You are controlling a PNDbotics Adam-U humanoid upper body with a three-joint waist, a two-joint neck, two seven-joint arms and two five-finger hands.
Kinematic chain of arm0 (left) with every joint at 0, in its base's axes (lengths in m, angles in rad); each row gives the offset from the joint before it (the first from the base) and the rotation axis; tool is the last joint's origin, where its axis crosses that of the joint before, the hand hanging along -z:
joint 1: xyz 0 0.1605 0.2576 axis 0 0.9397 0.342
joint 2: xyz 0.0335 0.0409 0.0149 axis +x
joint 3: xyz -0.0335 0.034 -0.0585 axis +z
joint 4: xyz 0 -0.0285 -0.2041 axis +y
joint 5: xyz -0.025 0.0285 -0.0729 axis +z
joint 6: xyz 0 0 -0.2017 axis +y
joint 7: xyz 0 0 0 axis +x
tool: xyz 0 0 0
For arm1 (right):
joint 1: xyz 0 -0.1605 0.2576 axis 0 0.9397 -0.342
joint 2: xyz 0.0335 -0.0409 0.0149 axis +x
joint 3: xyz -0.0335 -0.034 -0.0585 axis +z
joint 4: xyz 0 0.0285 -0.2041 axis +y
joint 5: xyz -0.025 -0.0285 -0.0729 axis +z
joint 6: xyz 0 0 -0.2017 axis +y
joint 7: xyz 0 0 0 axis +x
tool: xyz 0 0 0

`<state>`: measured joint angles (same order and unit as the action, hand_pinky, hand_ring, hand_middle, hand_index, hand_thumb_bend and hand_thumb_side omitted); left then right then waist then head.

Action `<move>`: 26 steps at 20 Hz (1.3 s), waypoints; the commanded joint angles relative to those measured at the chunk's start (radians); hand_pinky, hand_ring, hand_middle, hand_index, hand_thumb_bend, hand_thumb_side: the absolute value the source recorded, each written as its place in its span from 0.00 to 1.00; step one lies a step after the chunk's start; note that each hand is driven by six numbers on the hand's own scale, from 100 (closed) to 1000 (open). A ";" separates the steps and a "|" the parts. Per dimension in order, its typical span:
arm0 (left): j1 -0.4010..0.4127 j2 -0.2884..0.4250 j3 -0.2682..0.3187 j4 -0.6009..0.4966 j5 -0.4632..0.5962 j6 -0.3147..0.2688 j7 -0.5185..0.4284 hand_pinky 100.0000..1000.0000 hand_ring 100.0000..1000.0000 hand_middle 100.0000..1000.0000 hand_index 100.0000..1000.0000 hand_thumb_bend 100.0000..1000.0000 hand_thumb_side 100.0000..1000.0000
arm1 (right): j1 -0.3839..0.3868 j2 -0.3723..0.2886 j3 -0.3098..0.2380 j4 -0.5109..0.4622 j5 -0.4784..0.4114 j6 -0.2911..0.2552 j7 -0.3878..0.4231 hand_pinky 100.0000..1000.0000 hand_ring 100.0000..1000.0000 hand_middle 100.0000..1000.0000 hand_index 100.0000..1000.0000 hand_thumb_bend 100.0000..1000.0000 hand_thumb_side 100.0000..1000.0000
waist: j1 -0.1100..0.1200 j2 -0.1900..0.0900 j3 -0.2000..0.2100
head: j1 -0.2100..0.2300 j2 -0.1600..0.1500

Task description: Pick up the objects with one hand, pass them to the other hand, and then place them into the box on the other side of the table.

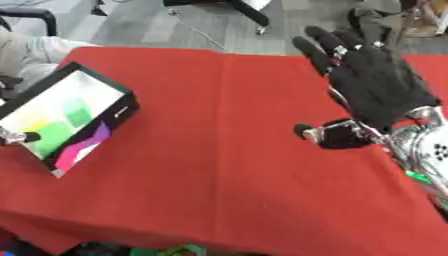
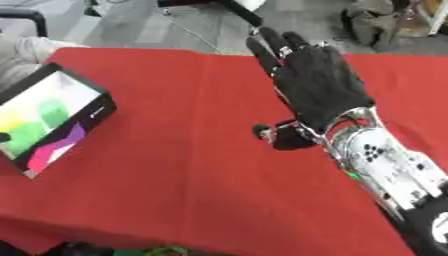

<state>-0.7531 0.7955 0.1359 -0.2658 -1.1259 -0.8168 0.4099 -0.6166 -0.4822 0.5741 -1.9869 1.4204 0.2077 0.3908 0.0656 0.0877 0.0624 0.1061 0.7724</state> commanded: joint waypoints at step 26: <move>0.629 0.100 0.571 -1.380 1.916 0.372 -0.616 0.79 0.73 0.78 0.87 0.35 0.55 | 0.526 -0.519 -0.667 -0.013 0.131 0.294 -0.143 0.69 0.87 0.94 1.00 0.63 0.29 | -0.050 -0.088 0.054 | -0.336 -0.002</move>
<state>-0.1209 0.8896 0.6825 -1.5668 0.7647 -0.4808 -0.2170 -0.0849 -0.9769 -0.0629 -1.9877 1.5340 0.4961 0.2625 0.0162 0.0102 0.1168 -0.2209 0.7724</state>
